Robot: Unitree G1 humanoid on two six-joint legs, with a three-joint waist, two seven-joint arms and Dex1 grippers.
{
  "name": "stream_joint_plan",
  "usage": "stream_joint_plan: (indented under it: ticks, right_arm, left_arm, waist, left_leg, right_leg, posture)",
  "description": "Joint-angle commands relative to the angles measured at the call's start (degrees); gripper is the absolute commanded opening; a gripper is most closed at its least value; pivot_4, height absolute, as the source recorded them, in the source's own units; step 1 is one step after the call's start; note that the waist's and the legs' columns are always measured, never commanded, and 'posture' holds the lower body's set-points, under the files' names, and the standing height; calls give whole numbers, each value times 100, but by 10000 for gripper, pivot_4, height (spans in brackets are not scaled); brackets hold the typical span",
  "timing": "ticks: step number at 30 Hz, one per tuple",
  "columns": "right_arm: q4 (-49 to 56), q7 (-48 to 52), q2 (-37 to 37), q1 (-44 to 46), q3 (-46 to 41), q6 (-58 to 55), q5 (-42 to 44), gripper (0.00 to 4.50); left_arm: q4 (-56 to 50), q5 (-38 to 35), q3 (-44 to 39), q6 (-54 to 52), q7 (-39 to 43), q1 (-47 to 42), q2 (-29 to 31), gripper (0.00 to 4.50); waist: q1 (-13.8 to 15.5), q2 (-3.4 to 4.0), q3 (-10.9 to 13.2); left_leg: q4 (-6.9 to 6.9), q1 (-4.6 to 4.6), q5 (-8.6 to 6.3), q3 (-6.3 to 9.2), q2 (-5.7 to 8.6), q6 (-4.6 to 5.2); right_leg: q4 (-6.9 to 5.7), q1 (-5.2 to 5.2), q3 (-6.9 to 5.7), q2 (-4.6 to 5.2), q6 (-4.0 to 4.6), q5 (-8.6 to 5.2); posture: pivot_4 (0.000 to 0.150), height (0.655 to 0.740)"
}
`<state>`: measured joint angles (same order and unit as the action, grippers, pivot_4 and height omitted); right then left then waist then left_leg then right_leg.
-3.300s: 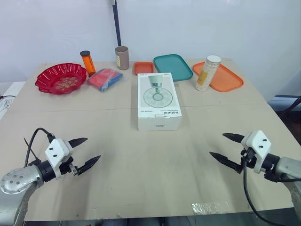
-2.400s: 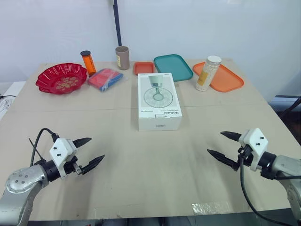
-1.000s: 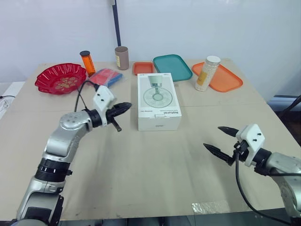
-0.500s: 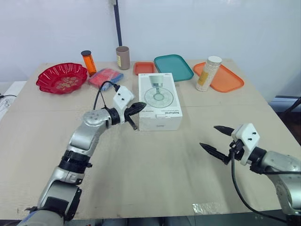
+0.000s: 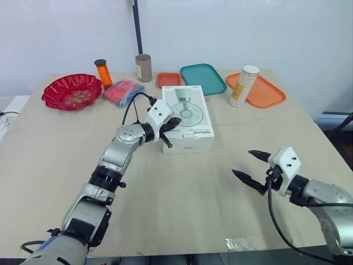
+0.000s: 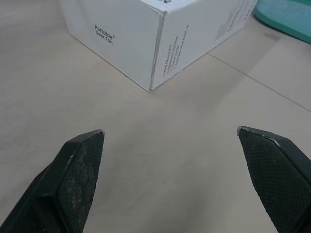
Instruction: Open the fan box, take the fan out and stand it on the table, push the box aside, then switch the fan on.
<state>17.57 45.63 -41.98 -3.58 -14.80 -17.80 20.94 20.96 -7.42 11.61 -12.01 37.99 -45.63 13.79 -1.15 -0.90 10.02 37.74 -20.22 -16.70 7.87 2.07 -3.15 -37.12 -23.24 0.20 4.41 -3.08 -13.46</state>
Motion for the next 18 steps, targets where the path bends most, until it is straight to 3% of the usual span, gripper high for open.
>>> stream_joint_plan:
  ticks: [1,10,18]
  right_arm:
    - [893,-238,-99,780,324,-508,161,45000]
    - [1203,-513,-87,1802,980,-1159,-29,45000]
    - [652,-824,304,2793,2080,-1103,-849,45000]
  left_arm:
    - [-2,196,138,86,12,105,-110,539]
    - [-150,155,6,-305,35,9,-108,539]
    - [-130,234,50,-336,132,-6,-68,539]
  waist:
    - [-1,0,0]
    - [-3,-1,-3]
    - [-6,-1,-3]
  left_leg:
    - [2,0,0,0,0,0]
    - [5,-2,9,4,3,-17]
    - [7,-4,10,5,4,-17]
  right_leg:
    - [-1,0,0,0,-1,1]
    - [0,0,0,1,-4,1]
    - [-1,-1,-1,1,-4,1]
  posture:
    - [1500,7400]
    - [1500,7400]
    - [1500,7400]
